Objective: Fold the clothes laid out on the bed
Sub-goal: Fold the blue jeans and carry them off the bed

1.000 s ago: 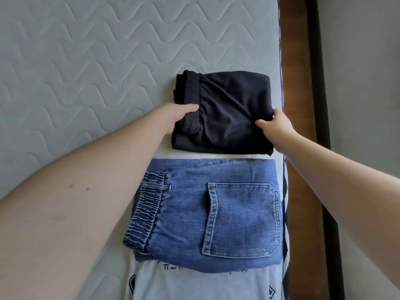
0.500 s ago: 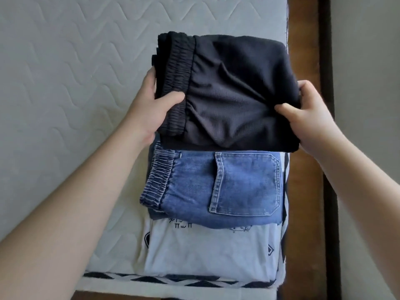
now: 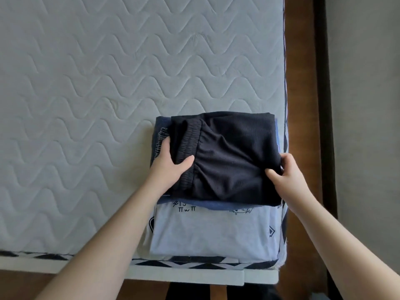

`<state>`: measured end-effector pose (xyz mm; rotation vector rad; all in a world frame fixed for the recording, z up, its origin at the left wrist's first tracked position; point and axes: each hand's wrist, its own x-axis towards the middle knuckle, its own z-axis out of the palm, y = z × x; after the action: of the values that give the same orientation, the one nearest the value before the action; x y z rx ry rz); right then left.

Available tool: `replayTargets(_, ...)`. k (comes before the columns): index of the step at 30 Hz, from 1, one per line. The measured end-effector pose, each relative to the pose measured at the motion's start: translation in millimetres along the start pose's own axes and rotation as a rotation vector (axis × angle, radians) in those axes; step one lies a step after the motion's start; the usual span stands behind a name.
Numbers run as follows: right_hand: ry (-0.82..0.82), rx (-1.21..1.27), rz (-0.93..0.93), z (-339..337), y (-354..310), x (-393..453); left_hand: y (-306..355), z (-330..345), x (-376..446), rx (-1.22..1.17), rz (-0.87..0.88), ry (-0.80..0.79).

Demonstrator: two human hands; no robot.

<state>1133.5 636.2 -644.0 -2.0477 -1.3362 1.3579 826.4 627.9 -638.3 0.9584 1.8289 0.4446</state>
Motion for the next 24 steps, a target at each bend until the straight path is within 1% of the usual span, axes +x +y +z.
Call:
replayTargets(2,0.01,0.038,0.024,1.5,-5.7,4.0,2.5,3.7,1.2,0.11,-0.006,0.04)
replayTargets(3,0.012,0.082,0.044,0.8,-11.6,7.2,5.4,4.1,2.5,0.109,-0.025,0.043)
replayTargets(6,0.019,0.11,0.077,-3.9,-29.6,22.2,12.0,1.1,8.3,0.037,-0.07,0.059)
replayTargets(9,0.019,0.096,0.058,-5.4,-41.4,36.2,13.8,-0.3,10.7,-0.028,-0.009,0.068)
replayTargets(13,0.118,0.186,0.005,-7.0,-38.1,39.1,16.3,-7.5,4.9,-0.313,-0.02,0.005)
replayTargets(14,0.146,0.185,-0.008,-7.2,-34.3,38.0,17.7,-9.1,1.7,-0.325,-0.004,-0.006)
replayTargets(15,0.163,0.167,-0.013,-6.4,-29.8,36.8,17.9,-9.0,-1.2,-0.273,0.009,0.001)
replayTargets(16,0.168,0.135,-0.006,-5.0,-25.3,36.5,17.3,-7.6,-3.7,-0.144,0.021,0.03)
replayTargets(18,0.159,0.041,0.012,-1.3,-18.5,38.5,13.7,-0.5,-5.6,0.209,0.044,0.145)
replayTargets(19,0.16,-0.008,0.011,-0.7,-16.7,40.5,11.8,2.5,-5.7,0.297,0.059,0.222)
replayTargets(20,0.163,-0.052,0.011,-1.3,-15.2,43.7,10.8,2.2,-4.2,0.288,0.072,0.29)
replayTargets(21,0.158,-0.079,0.026,-2.7,-13.6,46.8,11.5,-2.1,-1.1,0.173,0.07,0.344)
replayTargets(22,0.136,-0.076,0.063,-4.0,-11.9,48.2,10.2,-9.2,3.9,0.005,0.04,0.387)
replayTargets(23,0.101,-0.041,0.117,-4.5,-10.1,48.3,6.8,-17.3,10.3,-0.138,-0.019,0.422)
replayTargets(24,0.06,0.013,0.176,-4.5,-7.8,47.4,2.0,-25.1,17.1,-0.225,-0.096,0.433)
